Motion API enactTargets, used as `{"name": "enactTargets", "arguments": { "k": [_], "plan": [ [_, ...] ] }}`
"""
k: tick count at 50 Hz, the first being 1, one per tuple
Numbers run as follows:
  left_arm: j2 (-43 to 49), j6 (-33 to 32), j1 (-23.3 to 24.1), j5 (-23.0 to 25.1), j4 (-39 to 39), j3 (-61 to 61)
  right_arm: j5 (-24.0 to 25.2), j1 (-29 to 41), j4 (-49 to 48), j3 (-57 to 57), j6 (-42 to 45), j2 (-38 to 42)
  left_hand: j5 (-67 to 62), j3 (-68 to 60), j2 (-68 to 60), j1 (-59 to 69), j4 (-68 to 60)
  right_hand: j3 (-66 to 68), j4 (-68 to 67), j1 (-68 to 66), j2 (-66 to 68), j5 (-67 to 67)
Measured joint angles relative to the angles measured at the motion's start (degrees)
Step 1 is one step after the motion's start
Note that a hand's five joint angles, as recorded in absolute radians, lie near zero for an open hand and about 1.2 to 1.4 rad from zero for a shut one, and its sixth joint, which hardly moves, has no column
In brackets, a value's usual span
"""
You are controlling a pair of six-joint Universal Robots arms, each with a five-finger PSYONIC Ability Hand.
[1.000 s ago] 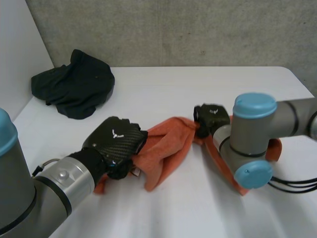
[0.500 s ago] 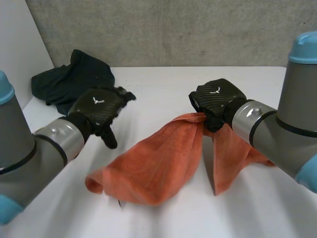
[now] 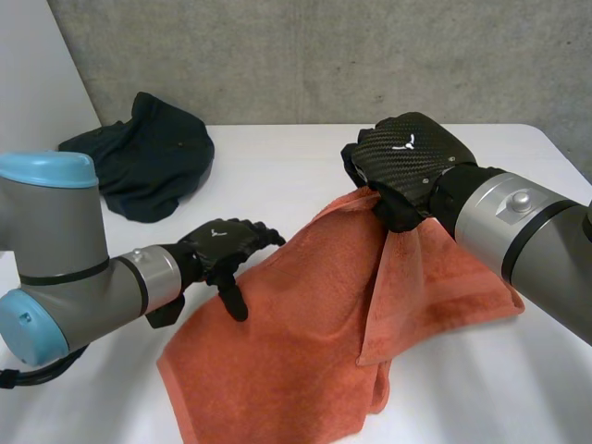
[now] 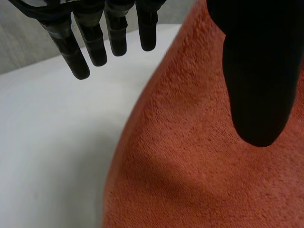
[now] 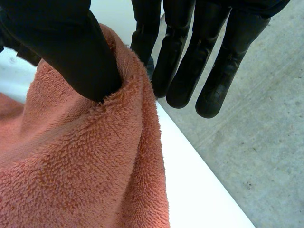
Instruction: Fold the laundry.
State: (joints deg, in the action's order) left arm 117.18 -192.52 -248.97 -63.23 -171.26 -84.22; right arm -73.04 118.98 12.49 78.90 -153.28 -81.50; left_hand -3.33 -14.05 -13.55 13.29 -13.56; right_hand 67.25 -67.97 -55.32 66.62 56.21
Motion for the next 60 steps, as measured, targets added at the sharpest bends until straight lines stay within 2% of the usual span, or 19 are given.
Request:
{"name": "enactTargets", "arguments": {
  "k": [5,7,9,13,18,22,26,27,28,31,33,39,43,46,48,50,53,57,60],
  "plan": [
    [2.2,-0.14,-0.06,-0.64,0.47,0.95,-0.15,0.01,0.1,-0.04,-0.02,-0.68,-5.58,-4.47,-5.36,5.89,-5.2,0.0,0.0,0.0,0.0,0.0],
    [3.88,-0.22,-0.29,-1.83,0.52,1.66,-0.24,0.01,0.23,-0.14,-0.06,-1.7,-14.22,-13.27,-13.81,14.9,-13.87,0.0,0.0,0.0,0.0,0.0],
    [4.58,-0.28,-0.48,-2.5,0.51,1.96,-0.27,0.0,0.29,-0.22,-0.1,-2.26,-14.48,-13.54,-14.05,15.18,-14.13,0.0,0.0,0.0,0.0,0.0],
    [6.16,-0.61,-1.13,-4.14,0.48,2.57,-0.34,-0.09,0.52,-0.54,-0.16,-4.39,-23.91,-23.2,-24.11,25.12,-23.85,0.0,0.0,0.0,0.0,0.0],
    [6.49,-0.92,-1.75,-4.95,0.52,2.88,-0.33,-1.17,1.38,-1.01,-0.04,-6.52,-49.01,-48.67,-49.91,51.05,-49.47,0.0,0.0,0.0,0.0,0.0],
    [5.99,-0.95,-2.08,-4.93,0.43,3.21,-0.12,-3.3,3.43,-1.16,0.18,-6.2,-52.44,-53.78,-54.7,52.31,-54.9,0.0,0.0,0.0,0.0,0.0],
    [5.37,-0.95,-2.3,-4.88,0.09,4.12,-0.11,-4.56,4.89,-1.25,0.57,-4.31,-52.44,-53.95,-54.85,52.31,-54.99,0.0,0.0,-0.11,0.0,0.0],
    [4.79,-0.92,-2.46,-4.96,-0.6,5.22,-0.37,-5.66,6.7,-2.11,1.74,0.29,-52.44,-53.95,-54.86,52.31,-54.99,0.0,0.0,-0.38,0.0,0.0],
    [4.72,-0.91,-2.48,-4.99,-0.73,5.37,-0.42,-5.73,6.86,-2.27,1.89,0.84,-52.44,-53.95,-54.86,52.31,-54.99,0.0,0.0,-0.38,0.0,0.0],
    [3.99,-1.0,-2.69,-6.02,-4.06,7.61,-1.54,-6.24,9.03,-5.85,4.19,8.95,-52.44,-53.96,-54.89,52.31,-54.99,0.0,0.0,-0.38,0.0,0.0],
    [3.95,-1.41,-2.56,-7.03,-6.67,8.25,-2.79,-6.17,9.39,-8.17,4.72,11.67,-52.45,-54.06,-54.92,52.31,-55.0,0.0,0.0,-0.38,0.0,0.0],
    [4.02,-5.78,-1.04,-14.82,-24.04,11.53,-10.75,-5.7,6.46,-24.0,4.93,22.69,-52.44,-54.09,-55.0,52.31,-55.02,0.0,-0.01,-0.38,0.56,0.0],
    [3.06,-7.97,0.48,-20.23,-36.57,14.3,-14.4,-5.55,-2.62,-34.07,3.23,26.46,-52.44,-54.12,-55.0,52.31,-55.22,0.01,-0.01,-0.38,0.56,0.0],
    [1.02,-8.53,1.5,-23.18,-44.62,15.49,-15.46,-5.54,-11.19,-37.82,1.65,26.37,-52.44,-54.12,-55.01,52.31,-55.23,0.01,-0.01,-0.38,0.56,0.0],
    [1.02,-8.53,1.5,-23.18,-44.62,15.49,-15.46,-5.54,-11.19,-37.82,1.65,26.37,-52.44,-54.12,-55.01,52.31,-55.23,0.01,-0.01,-0.38,0.56,0.0],
    [-2.43,-8.61,2.66,-25.48,-52.22,15.62,-15.74,-5.57,-20.65,-39.27,0.31,24.15,-52.44,-54.12,-55.04,52.31,-55.24,0.01,-0.01,-0.38,0.56,0.0],
    [-4.91,-8.53,3.34,-26.17,-54.99,14.52,-15.36,-5.6,-23.96,-38.98,-0.05,22.18,-52.44,-54.13,-55.04,52.31,-55.24,0.01,-0.01,-0.38,0.56,0.0],
    [-7.76,-8.48,3.87,-26.28,-55.21,11.35,-13.86,-5.75,-22.35,-37.69,-0.01,20.25,-52.44,-54.13,-55.05,52.31,-55.25,0.01,-0.01,-0.38,0.56,0.27],
    [-11.25,-8.59,4.22,-26.12,-51.69,5.04,-9.12,-6.09,-13.34,-34.85,0.58,18.1,-52.44,-54.15,-55.06,52.31,-55.26,0.01,-0.01,-1.08,0.56,0.52]
  ]
}}
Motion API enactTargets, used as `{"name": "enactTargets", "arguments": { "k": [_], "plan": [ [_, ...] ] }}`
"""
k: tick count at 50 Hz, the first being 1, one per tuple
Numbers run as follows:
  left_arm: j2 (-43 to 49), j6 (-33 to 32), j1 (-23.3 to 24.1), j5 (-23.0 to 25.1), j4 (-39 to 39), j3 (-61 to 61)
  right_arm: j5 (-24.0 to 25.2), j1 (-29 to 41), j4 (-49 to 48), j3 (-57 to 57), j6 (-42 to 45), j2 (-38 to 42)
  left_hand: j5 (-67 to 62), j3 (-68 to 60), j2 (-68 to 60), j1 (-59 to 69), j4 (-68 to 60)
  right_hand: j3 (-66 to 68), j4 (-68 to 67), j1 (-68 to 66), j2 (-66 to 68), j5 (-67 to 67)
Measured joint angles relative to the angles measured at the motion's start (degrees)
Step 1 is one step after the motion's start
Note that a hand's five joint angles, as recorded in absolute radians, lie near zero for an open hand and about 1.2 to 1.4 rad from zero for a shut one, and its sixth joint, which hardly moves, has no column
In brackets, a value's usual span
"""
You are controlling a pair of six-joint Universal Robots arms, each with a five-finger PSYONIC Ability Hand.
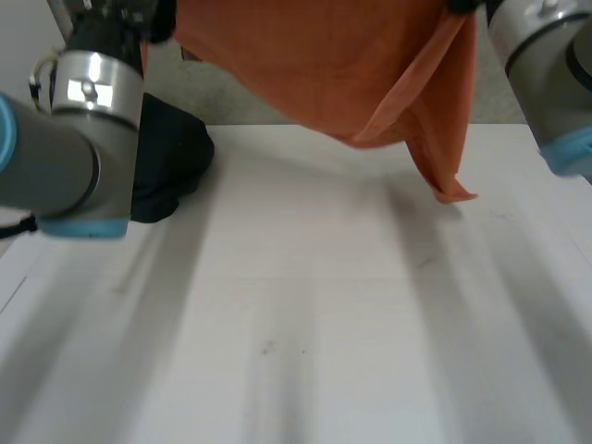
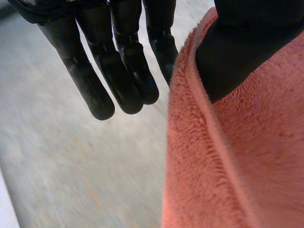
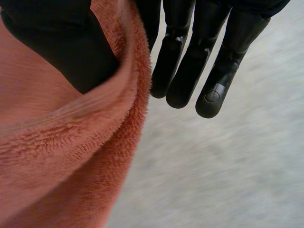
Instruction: Fold the laundry.
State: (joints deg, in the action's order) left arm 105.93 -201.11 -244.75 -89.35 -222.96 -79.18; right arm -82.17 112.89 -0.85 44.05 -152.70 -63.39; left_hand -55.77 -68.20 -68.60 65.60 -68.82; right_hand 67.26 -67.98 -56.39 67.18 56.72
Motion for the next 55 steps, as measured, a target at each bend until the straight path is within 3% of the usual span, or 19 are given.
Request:
{"name": "enactTargets", "arguments": {
  "k": [1,7,8,11,14,20,28,37,42,55],
  "plan": [
    [0.0,0.0,0.0,0.0,0.0,0.0,0.0,0.0,0.0,0.0,0.0,0.0,0.0,0.0,0.0,0.0,0.0,0.0,0.0,0.0,0.0,0.0],
    [-3.55,-0.29,0.39,0.2,12.02,-13.67,8.92,-0.38,22.78,8.15,7.58,-1.5,0.0,-0.16,-0.05,0.0,0.0,0.0,0.0,-0.09,0.0,0.0],
    [-3.55,-0.29,0.39,0.2,12.02,-13.67,8.92,-0.38,22.78,8.15,7.58,-1.5,0.0,-0.16,-0.05,0.0,0.0,0.0,0.0,-0.09,0.0,0.0],
    [-3.19,-0.41,0.64,0.17,17.99,-19.75,9.6,-0.42,35.13,15.41,18.45,-1.08,0.0,-0.17,-0.08,0.0,-0.01,0.0,0.0,-0.09,0.0,0.0],
    [-2.67,-0.39,0.83,0.14,20.55,-22.06,8.39,-0.34,38.72,18.79,23.59,-0.3,0.0,-0.17,-0.08,0.0,0.0,0.0,0.0,-0.09,0.0,0.01],
    [-3.64,-0.17,1.05,0.08,21.95,-22.1,5.42,-0.02,32.03,20.65,22.18,1.2,0.0,-0.17,-0.08,0.0,-0.01,0.0,0.0,-0.09,0.0,0.01],
    [-10.77,0.33,2.37,0.16,21.6,-18.07,4.63,-0.35,16.79,21.06,3.47,1.3,0.0,-0.17,-0.08,0.0,-0.01,0.0,0.0,-0.09,0.0,0.27],
    [-15.06,0.32,5.25,0.17,21.63,-14.67,4.58,-2.13,12.96,23.94,-10.83,-0.81,0.0,-0.17,-0.08,0.0,-0.01,-9.38,10.02,6.62,-9.26,-7.98],
    [-15.6,0.34,6.45,0.04,21.88,-14.09,4.75,-4.96,12.22,24.5,-11.96,-1.9,0.0,-0.17,-0.08,0.0,-0.01,-0.15,0.67,-0.53,-0.02,-1.24],
    [-25.27,1.44,7.07,-1.55,22.26,-14.0,3.15,-10.22,8.86,18.21,-10.66,-4.16,0.0,-0.18,-0.09,0.0,-0.01,0.65,-0.35,-0.58,0.38,-0.53]
  ]
}}
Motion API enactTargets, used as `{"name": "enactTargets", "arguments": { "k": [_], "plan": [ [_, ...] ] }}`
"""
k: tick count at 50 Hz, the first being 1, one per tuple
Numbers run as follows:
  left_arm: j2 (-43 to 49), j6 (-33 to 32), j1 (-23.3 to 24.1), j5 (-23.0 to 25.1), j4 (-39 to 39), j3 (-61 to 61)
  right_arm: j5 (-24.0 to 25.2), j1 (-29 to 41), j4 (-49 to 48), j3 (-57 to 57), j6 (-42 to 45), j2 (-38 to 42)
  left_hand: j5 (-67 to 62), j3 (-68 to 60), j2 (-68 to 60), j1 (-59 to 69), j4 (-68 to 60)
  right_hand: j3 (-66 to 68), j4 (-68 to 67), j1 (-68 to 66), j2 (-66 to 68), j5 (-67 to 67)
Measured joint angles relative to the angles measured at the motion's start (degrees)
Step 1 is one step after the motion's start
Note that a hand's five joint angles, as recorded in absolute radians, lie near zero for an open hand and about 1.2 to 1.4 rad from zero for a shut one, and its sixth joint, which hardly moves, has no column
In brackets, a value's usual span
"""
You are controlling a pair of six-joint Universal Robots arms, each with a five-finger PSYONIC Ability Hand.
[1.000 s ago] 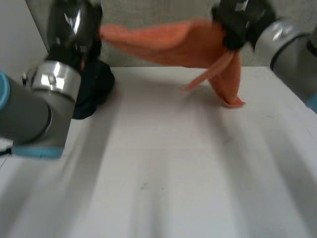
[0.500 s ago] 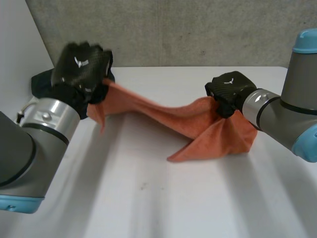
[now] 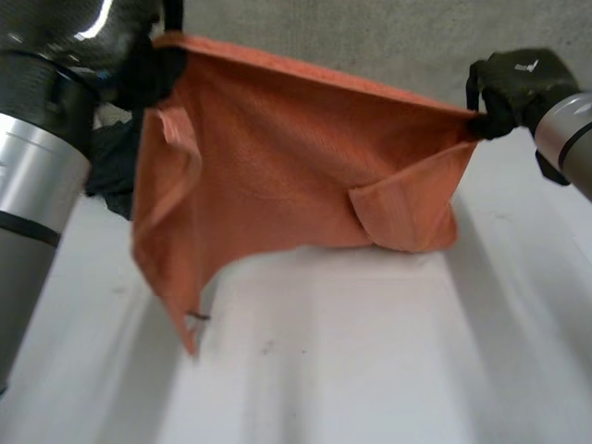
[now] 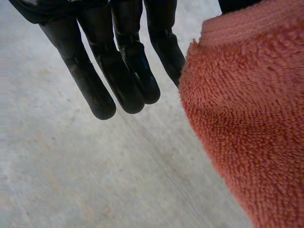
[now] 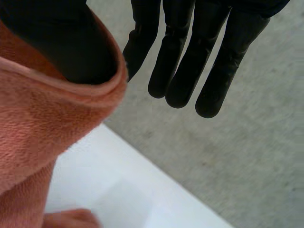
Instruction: Fold the laundry.
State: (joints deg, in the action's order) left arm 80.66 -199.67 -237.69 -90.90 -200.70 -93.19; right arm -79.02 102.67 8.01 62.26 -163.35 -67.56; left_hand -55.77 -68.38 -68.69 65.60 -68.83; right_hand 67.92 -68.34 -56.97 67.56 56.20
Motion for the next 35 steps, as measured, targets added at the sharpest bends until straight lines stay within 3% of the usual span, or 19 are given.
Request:
{"name": "enactTargets", "arguments": {
  "k": [10,18,19,20,23,26,29,35],
  "plan": [
    [-2.68,2.39,-0.18,0.25,2.6,-0.63,1.38,0.38,-3.29,-2.7,0.05,-3.69,0.0,0.0,0.0,0.0,0.0,0.0,0.0,0.0,0.0,0.01],
    [6.97,2.39,-0.81,0.14,4.09,-1.35,3.54,3.74,3.3,-8.61,3.45,8.53,0.0,0.0,0.0,0.0,0.0,0.0,0.0,0.0,0.0,0.65],
    [8.36,2.34,-0.91,0.11,4.39,-1.35,3.47,4.54,5.1,-9.54,4.43,10.58,0.0,0.0,-0.01,0.0,0.0,-1.84,1.97,1.24,-1.66,-0.78],
    [9.84,2.25,-1.03,0.07,4.76,-1.35,3.17,5.21,6.86,-10.26,5.3,12.28,0.0,0.0,-0.02,0.0,0.0,-13.38,12.75,10.18,-13.16,-10.25],
    [11.81,2.07,-1.17,0.05,5.36,-1.33,1.14,6.55,11.23,-11.35,6.92,15.47,0.0,0.0,-0.03,0.0,0.0,-30.63,31.0,25.02,-30.9,-28.51],
    [12.52,1.92,-1.26,0.06,5.64,-1.23,-1.48,6.93,13.17,-10.91,6.47,16.13,-0.01,0.0,-0.03,0.0,0.0,-41.77,41.76,33.74,-41.42,-39.84],
    [12.49,1.86,-1.33,0.08,5.7,-1.09,-3.33,6.92,13.32,-9.71,4.84,15.42,0.0,0.0,-0.04,0.0,0.0,-42.81,43.18,34.79,-42.45,-41.25],
    [11.38,1.78,-1.35,0.11,5.65,-0.47,-6.58,6.49,9.05,-0.91,-6.34,8.08,0.0,0.0,-0.05,0.0,0.0,-49.91,50.41,41.12,-48.14,-48.69]
  ]
}}
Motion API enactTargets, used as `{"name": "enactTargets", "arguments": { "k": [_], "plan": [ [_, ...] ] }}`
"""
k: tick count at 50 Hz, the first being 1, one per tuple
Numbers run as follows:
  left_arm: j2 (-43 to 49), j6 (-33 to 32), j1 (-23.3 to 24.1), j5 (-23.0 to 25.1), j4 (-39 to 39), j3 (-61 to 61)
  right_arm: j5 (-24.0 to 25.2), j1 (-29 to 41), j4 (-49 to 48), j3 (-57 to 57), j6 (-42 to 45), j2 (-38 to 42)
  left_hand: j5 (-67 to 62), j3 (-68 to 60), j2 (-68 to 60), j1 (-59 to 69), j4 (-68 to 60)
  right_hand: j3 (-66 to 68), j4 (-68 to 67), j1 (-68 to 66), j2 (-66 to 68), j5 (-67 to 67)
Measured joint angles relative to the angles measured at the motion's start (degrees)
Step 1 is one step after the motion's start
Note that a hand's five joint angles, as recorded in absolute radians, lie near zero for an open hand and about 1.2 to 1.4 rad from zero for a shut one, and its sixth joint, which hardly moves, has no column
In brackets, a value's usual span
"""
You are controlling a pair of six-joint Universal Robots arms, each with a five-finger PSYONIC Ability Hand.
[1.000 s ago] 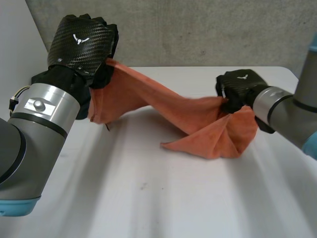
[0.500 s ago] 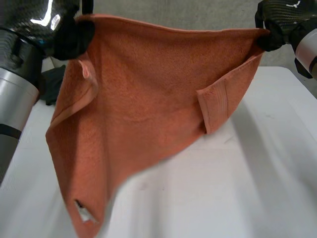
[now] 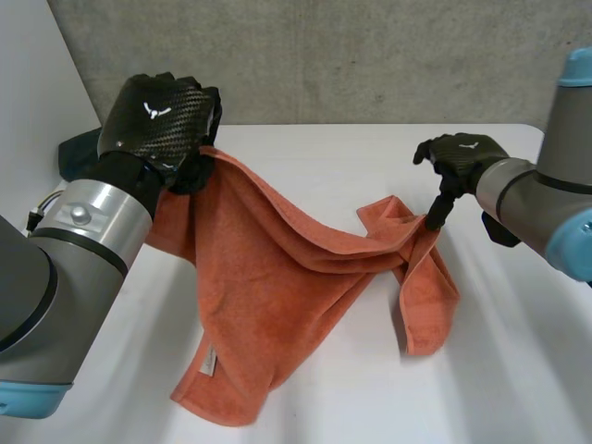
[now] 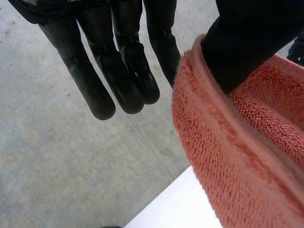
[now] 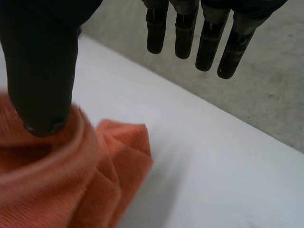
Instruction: Fold the laundry.
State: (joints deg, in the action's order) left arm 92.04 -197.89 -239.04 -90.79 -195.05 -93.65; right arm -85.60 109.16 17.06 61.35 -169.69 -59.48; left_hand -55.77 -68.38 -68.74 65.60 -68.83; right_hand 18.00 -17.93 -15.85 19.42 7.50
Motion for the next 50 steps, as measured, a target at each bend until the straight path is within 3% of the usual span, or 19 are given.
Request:
{"name": "enactTargets", "arguments": {
  "k": [9,15,32,41,50],
  "plan": [
    [-1.32,0.04,0.27,0.07,-0.07,0.09,1.14,-2.3,-3.06,16.14,-19.78,-9.9,0.0,0.0,-0.01,0.0,0.0,-4.2,2.97,2.72,-4.57,-3.13],
    [-0.79,0.02,0.06,0.14,-0.1,0.0,4.02,-3.32,-2.98,25.78,-25.42,-14.94,0.0,0.0,-0.01,0.0,0.0,-4.28,3.27,2.79,-5.04,-3.73],
    [1.01,-0.13,-2.36,0.27,-0.57,0.44,5.63,-3.98,-7.05,45.47,-20.22,-23.35,-0.01,0.0,-0.01,0.0,0.0,3.54,-3.99,-3.1,0.39,4.28],
    [1.57,-0.09,-2.43,0.26,-0.52,0.57,4.2,0.24,-13.49,47.41,-17.39,-21.32,0.0,0.0,-0.01,0.0,0.0,3.63,-4.15,-3.21,0.39,4.52],
    [1.59,-0.07,-2.4,0.26,-0.58,0.64,-1.39,5.62,-18.77,46.67,-12.03,-15.44,-0.01,0.0,-0.01,0.0,0.0,3.52,-4.02,-3.0,0.39,4.34]
  ]
}}
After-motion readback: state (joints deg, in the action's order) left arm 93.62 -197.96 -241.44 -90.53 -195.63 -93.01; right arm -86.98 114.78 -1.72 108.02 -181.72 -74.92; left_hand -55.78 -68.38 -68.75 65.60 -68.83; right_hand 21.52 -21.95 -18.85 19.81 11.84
